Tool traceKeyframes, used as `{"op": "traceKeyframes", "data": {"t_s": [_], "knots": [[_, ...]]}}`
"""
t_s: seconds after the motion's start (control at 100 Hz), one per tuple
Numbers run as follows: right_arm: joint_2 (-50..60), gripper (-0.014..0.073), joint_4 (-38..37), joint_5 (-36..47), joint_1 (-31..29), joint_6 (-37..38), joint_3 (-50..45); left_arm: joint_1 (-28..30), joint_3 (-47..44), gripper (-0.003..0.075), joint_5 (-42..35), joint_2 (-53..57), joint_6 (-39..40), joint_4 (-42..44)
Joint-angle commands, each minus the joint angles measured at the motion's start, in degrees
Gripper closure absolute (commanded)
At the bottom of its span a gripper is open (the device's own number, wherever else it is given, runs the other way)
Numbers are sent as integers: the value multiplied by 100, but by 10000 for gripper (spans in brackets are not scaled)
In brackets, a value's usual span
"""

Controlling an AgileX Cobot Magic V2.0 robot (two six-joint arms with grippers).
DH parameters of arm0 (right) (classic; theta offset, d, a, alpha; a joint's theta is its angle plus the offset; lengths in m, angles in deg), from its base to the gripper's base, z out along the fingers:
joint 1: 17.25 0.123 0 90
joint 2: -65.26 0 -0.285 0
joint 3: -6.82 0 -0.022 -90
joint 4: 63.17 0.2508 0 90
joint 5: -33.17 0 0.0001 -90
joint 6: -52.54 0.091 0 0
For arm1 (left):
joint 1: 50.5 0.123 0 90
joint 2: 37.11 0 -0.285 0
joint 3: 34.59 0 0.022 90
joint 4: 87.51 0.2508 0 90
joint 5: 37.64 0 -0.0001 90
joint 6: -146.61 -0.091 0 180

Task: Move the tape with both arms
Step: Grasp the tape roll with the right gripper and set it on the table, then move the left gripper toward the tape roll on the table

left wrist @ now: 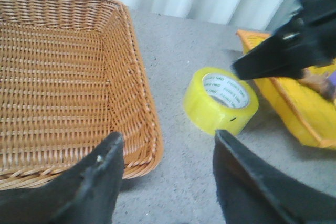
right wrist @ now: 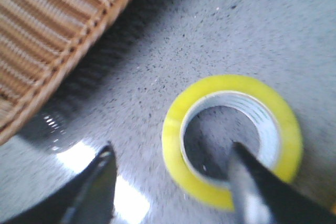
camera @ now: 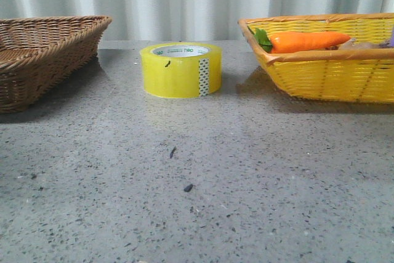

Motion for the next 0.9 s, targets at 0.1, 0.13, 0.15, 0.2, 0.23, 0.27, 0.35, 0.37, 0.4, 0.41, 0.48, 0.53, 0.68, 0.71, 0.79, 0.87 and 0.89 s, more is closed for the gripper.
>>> {"op": "traceKeyframes", "data": {"t_s": [0.1, 0.13, 0.15, 0.2, 0.23, 0.27, 0.35, 0.37, 0.4, 0.41, 0.48, 0.53, 0.68, 0.71, 0.79, 0.87, 0.89], "knots": [[1822, 625, -39, -251, 22, -76, -66, -49, 403, 375, -473, -269, -357, -299], [2157, 661, -39, -200, 38, -105, -246, -49, 505, 375, -412, -366, -503, -327], [2294, 663, -39, -167, 50, -105, -329, -49, 594, 375, -356, -448, -621, -357], [2856, 643, -49, 5, 86, -105, -738, -62, 831, 375, -229, -673, -912, -437], [3145, 633, -50, 114, 98, -105, -981, -102, 983, 375, -165, -816, -1060, -447], [3584, 635, -50, 303, 98, -105, -1393, -170, 1225, 375, -94, -1062, -1225, -447], [4394, 635, -104, 762, 98, -105, -2228, -376, 1727, 374, -8, -1552, -1386, -435], [4613, 635, -130, 902, 98, -105, -2457, -434, 1809, 372, -8, -1704, -1386, -407], [4892, 635, -162, 1159, 98, -105, -2763, -517, 2017, 366, 1, -1955, -1386, -397], [5028, 635, -187, 1213, 98, -105, -2911, -536, 2059, 363, 1, -2007, -1386, -380], [5680, 635, -220, 1728, 98, -105, -3590, -738, 2477, 306, 71, -2539, -1578, -371], [6062, 635, -261, 2002, 98, 70, -3971, -883, 2789, 253, 165, -2930, -1666, -371], [6739, 635, -514, 1966, 76, 619, -4567, -1074, 3964, 218, 972, -4230, -1655, -371], [6818, 635, -537, 1890, 78, 619, -4602, -1074, 4203, 218, 1167, -4466, -1613, -371], [6883, 635, -537, 1643, 78, 619, -4601, -1074, 4858, 218, 1732, -5113, -1375, -345], [6894, 635, -537, 1553, 78, 619, -4601, -1074, 5535, 218, 2288, -5745, -992, 96], [6894, 635, -537, 1541, 78, 619, -4601, -1074, 5686, 218, 2413, -5890, -883, 175]]}}
